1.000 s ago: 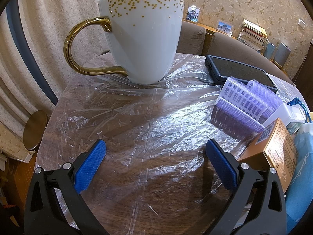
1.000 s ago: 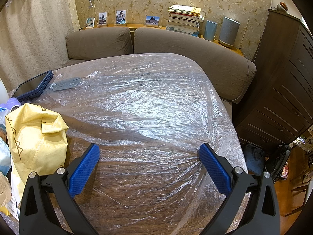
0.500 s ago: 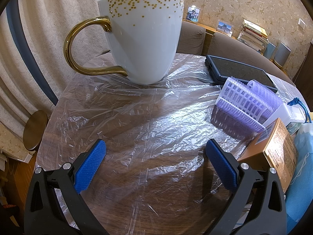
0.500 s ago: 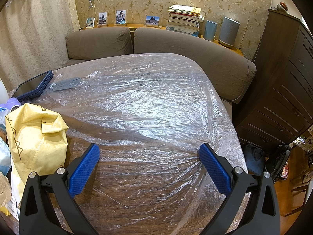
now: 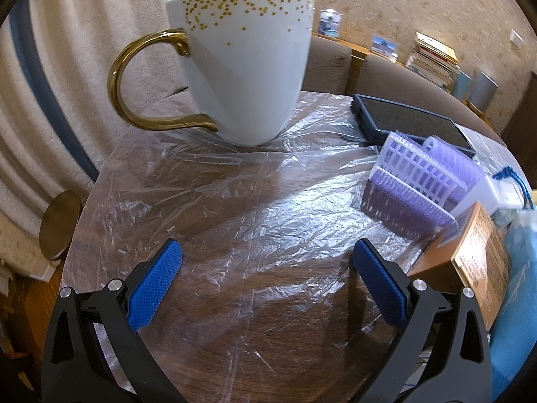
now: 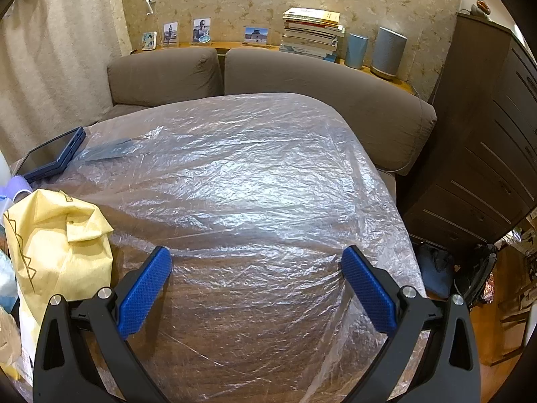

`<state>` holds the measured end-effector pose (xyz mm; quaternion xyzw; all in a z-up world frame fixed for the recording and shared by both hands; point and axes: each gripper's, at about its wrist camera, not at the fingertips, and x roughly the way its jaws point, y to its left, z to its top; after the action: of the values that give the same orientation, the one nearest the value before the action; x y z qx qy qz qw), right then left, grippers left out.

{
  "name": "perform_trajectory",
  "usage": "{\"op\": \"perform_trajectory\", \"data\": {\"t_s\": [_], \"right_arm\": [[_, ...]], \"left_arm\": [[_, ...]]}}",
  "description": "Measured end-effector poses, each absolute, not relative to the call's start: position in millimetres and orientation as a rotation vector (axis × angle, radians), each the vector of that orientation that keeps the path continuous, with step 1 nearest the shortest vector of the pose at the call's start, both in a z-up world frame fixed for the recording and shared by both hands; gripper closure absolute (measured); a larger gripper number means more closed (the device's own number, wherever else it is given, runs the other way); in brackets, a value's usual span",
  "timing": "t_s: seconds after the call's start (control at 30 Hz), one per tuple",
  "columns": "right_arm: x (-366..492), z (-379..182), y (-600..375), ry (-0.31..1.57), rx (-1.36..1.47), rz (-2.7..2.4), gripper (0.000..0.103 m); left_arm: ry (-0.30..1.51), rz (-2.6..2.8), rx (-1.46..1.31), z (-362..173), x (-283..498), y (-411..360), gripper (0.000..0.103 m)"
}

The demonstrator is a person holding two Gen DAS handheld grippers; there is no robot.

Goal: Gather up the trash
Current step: 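Grasp the blue cloth bag with the left tool while the right tool grasps the yellow cloth bag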

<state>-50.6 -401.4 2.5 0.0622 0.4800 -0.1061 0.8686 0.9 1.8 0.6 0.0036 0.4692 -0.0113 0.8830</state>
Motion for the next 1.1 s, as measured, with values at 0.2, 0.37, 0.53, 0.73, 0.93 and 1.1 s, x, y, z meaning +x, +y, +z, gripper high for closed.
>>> {"op": "perform_trajectory", "data": {"t_s": [0.2,0.37,0.53,0.73,0.93,1.1], "right_arm": [[-78,54,-430,0.870,0.471,-0.111,0.004],[-66,65,-391,0.908,0.485,0.011,0.004],[-47,39,-353,1.011,0.500,0.021,0.004],[-36,13,-333,1.078,0.540,0.029,0.004],[-35,13,-315,1.067,0.460,0.033,0.010],[-32,10,-304,1.061,0.346,0.017,0.017]], "left_arm": [[0.852,-0.053,-0.040,64,-25,24,0.001],[0.809,-0.404,0.023,106,-62,-41,0.001],[0.876,-0.521,0.130,89,-72,-103,0.001],[1.002,-0.564,0.082,59,-58,-113,0.001],[0.968,-0.586,0.181,54,-73,-128,0.003],[0.927,-0.572,0.351,50,-83,-139,0.013]]}}
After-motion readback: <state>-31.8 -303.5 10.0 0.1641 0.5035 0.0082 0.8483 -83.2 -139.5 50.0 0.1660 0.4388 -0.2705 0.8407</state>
